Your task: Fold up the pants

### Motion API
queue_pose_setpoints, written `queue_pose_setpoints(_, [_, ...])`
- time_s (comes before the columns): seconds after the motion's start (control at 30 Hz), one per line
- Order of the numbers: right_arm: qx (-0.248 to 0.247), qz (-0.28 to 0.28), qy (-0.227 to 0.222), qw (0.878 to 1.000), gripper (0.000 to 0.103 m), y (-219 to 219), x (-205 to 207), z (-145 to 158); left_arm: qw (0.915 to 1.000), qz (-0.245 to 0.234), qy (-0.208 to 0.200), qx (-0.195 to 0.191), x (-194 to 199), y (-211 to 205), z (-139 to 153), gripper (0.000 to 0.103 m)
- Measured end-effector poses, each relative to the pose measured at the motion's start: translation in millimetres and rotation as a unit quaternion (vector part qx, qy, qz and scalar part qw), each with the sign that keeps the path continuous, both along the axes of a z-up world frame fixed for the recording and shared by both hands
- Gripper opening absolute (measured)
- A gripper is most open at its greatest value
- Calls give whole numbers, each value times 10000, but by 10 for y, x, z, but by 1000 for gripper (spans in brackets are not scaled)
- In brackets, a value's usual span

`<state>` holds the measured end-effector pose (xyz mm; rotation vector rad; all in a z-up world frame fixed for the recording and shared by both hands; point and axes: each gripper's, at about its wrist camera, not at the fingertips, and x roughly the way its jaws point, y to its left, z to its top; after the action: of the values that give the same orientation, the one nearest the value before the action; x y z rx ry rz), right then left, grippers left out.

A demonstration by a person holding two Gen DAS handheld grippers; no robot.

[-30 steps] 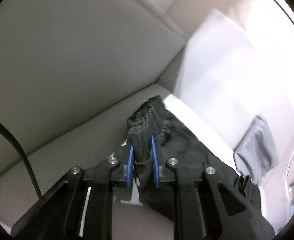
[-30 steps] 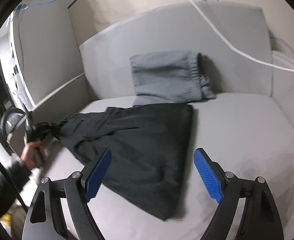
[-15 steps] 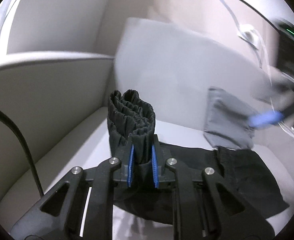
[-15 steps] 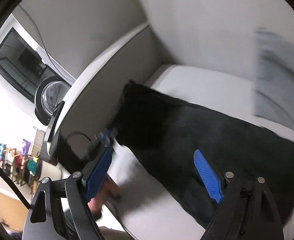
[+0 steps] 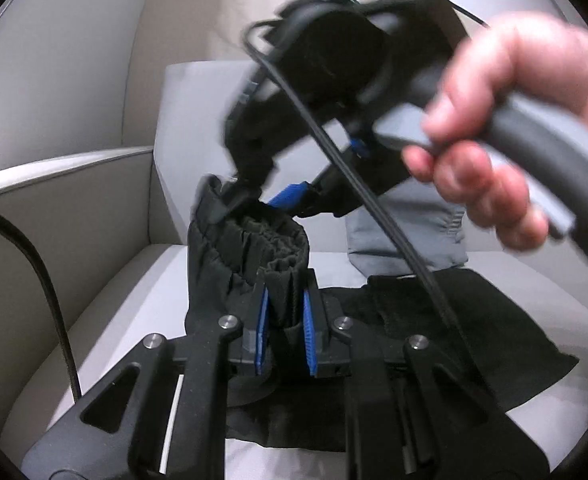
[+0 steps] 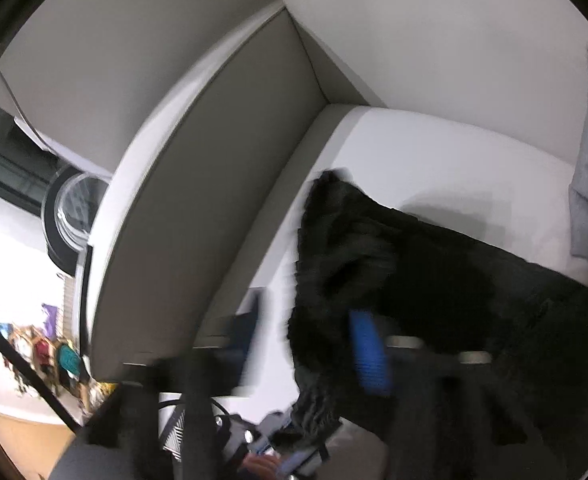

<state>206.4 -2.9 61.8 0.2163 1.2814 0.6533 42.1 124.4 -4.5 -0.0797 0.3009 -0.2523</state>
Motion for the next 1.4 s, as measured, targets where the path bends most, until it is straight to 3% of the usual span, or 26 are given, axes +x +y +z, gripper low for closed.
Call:
queue_pose_setpoints(0.3, [574,-180,-541,9967,16,-444,-216,232,9982,-602,-1,-68,-242,-138,316,11])
queue_pose_setpoints(0.43, [729,-243,-788,9939,16,-733,-353,387,9946,-953,193,-375,-172,-338,473,11])
queue_pose_setpoints(0.63, [827,-435,-957,9910,16,-1319,-495,559,9779,-1561,690,-1208,-65,-465,677,11])
queue_pose_setpoints(0.83, [1072,-672,-1043,9865,15,-1806,-592,686,9631,-2015,1057,-1438,3,-729,805,11])
queue_pose_setpoints(1.03, [1310,-947,-1037,9814,15,-2417,-681,622,9575,-2267,1250,-1270,168,-1159,793,11])
queue_pose_setpoints(1.2, [1450,-1188,-1007,9771,15,-2911,-786,475,9526,-2454,1451,-1062,71,-1652,757,11])
queue_pose_setpoints(1.4, [1588,-1415,-923,9727,14,-3462,-905,166,9458,-2635,1770,-685,120,-2270,510,11])
